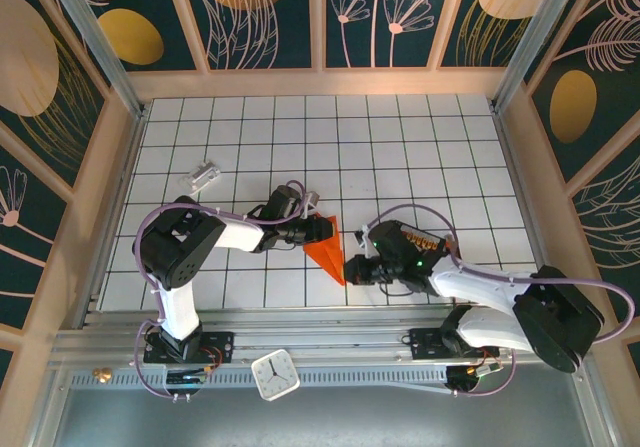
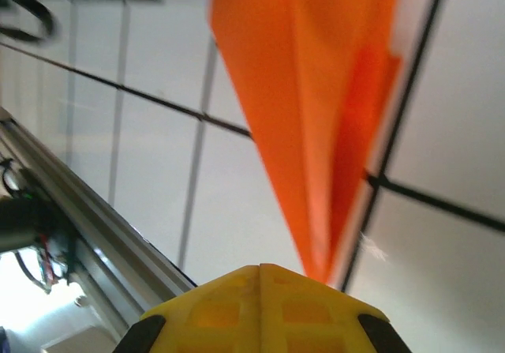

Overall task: Fold a paper plane with a square sheet of paper (pick it up from the middle)
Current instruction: Fourth fold the wing at the center of the table.

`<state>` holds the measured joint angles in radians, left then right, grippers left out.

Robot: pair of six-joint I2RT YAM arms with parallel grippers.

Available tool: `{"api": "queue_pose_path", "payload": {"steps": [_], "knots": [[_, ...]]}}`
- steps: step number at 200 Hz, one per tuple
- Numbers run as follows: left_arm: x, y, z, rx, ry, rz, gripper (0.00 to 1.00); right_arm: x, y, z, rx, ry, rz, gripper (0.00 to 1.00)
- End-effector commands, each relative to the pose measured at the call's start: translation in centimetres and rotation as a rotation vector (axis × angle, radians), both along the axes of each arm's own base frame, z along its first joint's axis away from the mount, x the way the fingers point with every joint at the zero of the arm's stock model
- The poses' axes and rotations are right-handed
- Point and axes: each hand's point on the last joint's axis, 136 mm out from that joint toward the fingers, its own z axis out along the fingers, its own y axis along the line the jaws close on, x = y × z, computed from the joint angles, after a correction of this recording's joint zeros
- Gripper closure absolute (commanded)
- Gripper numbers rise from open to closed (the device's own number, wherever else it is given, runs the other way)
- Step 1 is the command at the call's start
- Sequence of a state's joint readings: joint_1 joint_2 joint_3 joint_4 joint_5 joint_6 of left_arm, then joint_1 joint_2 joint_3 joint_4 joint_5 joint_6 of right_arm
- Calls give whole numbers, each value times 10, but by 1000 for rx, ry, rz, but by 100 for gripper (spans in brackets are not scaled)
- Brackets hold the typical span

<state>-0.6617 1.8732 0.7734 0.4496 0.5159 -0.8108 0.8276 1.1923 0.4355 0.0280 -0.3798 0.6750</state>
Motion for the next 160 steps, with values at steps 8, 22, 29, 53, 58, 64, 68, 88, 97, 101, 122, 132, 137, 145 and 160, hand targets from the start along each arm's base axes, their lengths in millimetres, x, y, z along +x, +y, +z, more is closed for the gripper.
{"api": "queue_pose_path", "payload": {"steps": [8, 22, 29, 53, 58, 64, 68, 88, 97, 101, 122, 132, 137, 145, 160], "knots": [[-19, 41, -66, 215, 127, 52, 70, 17, 16, 6, -3, -20, 37, 100], [-20, 41, -66, 212, 128, 53, 70, 25, 21, 0, -20, -16, 39, 100], [-20, 41, -66, 211, 130, 56, 70, 28, 23, -4, -30, -15, 42, 100], [-19, 40, -65, 208, 127, 54, 70, 34, 28, -18, -61, -4, 58, 100], [-19, 40, -65, 209, 128, 53, 70, 35, 28, -22, -70, -2, 60, 100], [-18, 40, -65, 209, 128, 54, 71, 35, 27, -27, -80, 7, 61, 100], [-18, 40, -65, 209, 128, 54, 70, 35, 26, -30, -87, 11, 65, 100], [-18, 39, -64, 209, 127, 52, 70, 26, 15, -48, -128, 50, 71, 100], [-18, 39, -63, 210, 126, 51, 71, 20, 10, -55, -140, 70, 72, 100], [-18, 39, -63, 210, 124, 51, 71, 16, 7, -58, -144, 82, 74, 100], [-18, 40, -63, 213, 123, 51, 70, -4, -8, -70, -160, 137, 69, 100], [-18, 40, -63, 214, 123, 52, 70, -13, -13, -73, -165, 152, 69, 100], [-17, 40, -63, 213, 123, 53, 71, -18, -15, -74, -168, 159, 70, 100], [-17, 39, -63, 211, 123, 52, 70, -26, -18, -75, -171, 166, 71, 100], [-17, 40, -64, 216, 124, 51, 70, -40, -23, -76, -184, 180, 79, 100]]}}
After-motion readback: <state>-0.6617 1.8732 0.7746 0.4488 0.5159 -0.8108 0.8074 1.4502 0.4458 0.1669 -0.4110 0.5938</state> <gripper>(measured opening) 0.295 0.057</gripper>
